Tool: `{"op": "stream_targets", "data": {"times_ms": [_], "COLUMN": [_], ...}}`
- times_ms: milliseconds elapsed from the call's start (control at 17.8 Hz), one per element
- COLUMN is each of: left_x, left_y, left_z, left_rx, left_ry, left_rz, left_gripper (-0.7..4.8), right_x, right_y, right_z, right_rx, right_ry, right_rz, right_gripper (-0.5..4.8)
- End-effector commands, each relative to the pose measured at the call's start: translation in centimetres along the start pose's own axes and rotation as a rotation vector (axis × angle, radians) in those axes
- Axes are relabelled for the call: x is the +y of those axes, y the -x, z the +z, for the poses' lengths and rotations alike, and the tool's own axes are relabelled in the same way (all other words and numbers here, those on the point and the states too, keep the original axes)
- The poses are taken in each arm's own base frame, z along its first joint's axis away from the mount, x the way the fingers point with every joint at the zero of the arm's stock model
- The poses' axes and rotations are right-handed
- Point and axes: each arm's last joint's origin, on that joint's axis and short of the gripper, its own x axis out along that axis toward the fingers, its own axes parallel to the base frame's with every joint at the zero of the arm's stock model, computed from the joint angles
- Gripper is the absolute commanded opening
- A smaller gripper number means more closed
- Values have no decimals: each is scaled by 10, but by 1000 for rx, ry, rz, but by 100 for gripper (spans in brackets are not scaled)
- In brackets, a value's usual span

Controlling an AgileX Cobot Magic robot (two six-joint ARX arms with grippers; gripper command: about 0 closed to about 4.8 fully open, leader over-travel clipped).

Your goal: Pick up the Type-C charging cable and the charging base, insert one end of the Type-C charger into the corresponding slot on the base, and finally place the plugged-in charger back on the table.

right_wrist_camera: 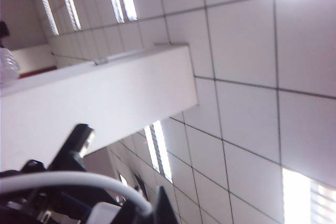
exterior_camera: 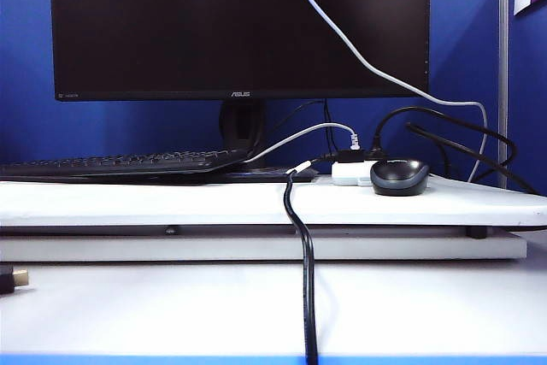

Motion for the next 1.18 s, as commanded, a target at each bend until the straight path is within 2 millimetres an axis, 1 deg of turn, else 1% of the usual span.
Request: {"op": "stream_targets", "data": {"times_ms": [56,449,1010,1179], "left_x": [-9,-5,-12,-13], "left_y": [0,0,1,1], "left_z": [-6,-5,-9,-9], "left_rx": [32,35,54,54], "left_ry": [-17,8,-12,-13], "left_rz": [-21,21,0,-1], "left_gripper": [-6,-6,-6,-6], "right_x": [-2,5,3,6], "right_y": [-1,-1,-1,-4], "right_z": [5,-3,-4,-1], "right_rx": [-31,-22,7,-11], "right_ry": [11,-1,7,-5], "right_rz": [8,19,-25,-19], "right_gripper": [-1,-1,-1,-1]}}
